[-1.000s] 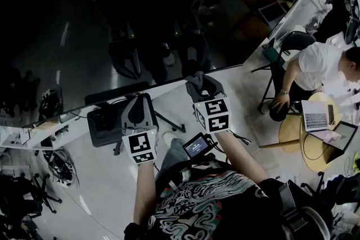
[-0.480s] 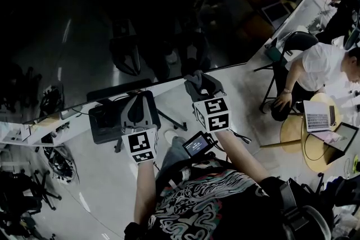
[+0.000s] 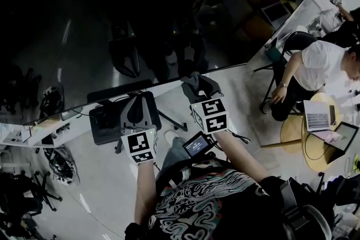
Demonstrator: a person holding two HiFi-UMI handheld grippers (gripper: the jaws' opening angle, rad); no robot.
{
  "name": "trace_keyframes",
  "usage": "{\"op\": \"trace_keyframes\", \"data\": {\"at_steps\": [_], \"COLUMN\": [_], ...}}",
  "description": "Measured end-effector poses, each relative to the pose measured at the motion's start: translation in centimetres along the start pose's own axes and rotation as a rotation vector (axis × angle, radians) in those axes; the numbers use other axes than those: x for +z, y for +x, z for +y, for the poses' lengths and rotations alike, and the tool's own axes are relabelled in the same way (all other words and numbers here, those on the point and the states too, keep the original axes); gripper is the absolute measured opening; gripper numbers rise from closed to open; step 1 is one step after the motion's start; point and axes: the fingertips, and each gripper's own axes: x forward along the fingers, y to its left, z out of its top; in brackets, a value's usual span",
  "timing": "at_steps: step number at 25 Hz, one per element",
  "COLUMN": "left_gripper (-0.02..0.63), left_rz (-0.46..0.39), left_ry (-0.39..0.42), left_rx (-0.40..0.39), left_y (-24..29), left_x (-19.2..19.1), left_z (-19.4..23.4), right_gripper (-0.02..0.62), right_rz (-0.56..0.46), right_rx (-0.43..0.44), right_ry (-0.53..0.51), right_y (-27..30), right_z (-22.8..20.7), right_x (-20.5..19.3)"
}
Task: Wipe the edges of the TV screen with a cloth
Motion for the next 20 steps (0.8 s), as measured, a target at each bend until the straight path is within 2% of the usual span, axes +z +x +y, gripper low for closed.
{"op": "trace_keyframes", "data": {"at_steps": [20], "left_gripper": [0.035], "left_rz": [0.019], "left_ry": [-0.024], "left_rx": [0.063], "left_y": [-2.1], "left_x": [-1.2], "left_z": [2.1], "right_gripper": [0.167], "right_rz": [0.0], "right_rx": [0.079], "right_ry": [0.008], "right_y": [1.2], "right_z": [3.8], "right_x": [0.3]}}
